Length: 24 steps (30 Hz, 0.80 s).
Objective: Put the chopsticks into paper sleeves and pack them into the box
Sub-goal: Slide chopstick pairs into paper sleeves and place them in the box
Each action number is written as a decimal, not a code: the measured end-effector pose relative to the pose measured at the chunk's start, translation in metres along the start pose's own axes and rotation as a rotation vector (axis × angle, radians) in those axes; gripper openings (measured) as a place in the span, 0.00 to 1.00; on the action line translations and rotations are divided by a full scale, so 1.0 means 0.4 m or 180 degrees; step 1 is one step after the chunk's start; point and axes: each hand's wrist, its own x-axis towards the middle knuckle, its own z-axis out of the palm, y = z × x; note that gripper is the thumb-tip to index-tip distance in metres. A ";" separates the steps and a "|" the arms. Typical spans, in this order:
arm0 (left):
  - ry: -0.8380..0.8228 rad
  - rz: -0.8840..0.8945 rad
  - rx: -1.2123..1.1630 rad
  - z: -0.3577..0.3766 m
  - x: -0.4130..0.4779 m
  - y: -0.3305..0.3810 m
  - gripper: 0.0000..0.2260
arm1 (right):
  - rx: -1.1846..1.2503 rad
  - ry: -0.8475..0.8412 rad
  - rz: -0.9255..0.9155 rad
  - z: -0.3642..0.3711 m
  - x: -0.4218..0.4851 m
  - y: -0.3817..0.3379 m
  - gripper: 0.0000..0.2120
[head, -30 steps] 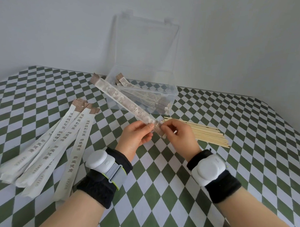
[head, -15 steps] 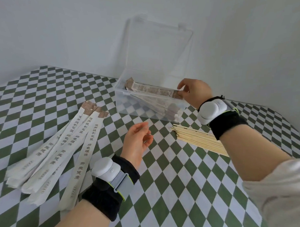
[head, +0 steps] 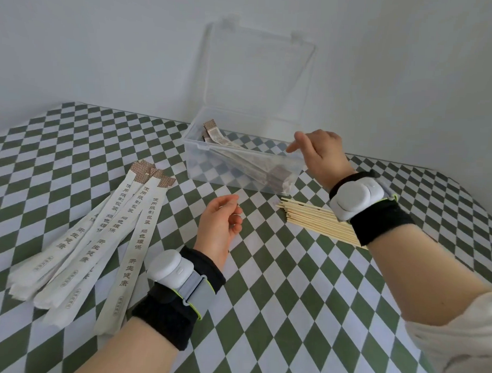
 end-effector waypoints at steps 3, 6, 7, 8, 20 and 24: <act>0.0082 0.0379 0.0986 -0.005 -0.017 0.002 0.07 | 0.0386 0.0331 -0.0138 0.000 -0.095 -0.025 0.18; 0.0078 0.0602 0.1811 -0.022 -0.033 0.033 0.06 | 0.0472 -0.0095 0.0211 0.036 -0.185 -0.023 0.16; 0.0095 0.0597 0.1974 -0.036 -0.034 0.052 0.05 | 0.0472 -0.0251 0.0314 0.049 -0.211 -0.019 0.16; 0.0121 0.0617 0.2162 -0.054 -0.032 0.076 0.06 | 0.0505 -0.0355 0.0418 0.063 -0.235 -0.015 0.16; 0.0786 -0.0057 0.5571 -0.241 -0.002 0.204 0.20 | 0.0765 -0.0358 0.0618 0.116 -0.374 -0.012 0.13; 0.0708 -0.0127 0.5359 -0.252 0.015 0.216 0.15 | 0.0713 -0.0384 0.0586 0.119 -0.375 -0.013 0.12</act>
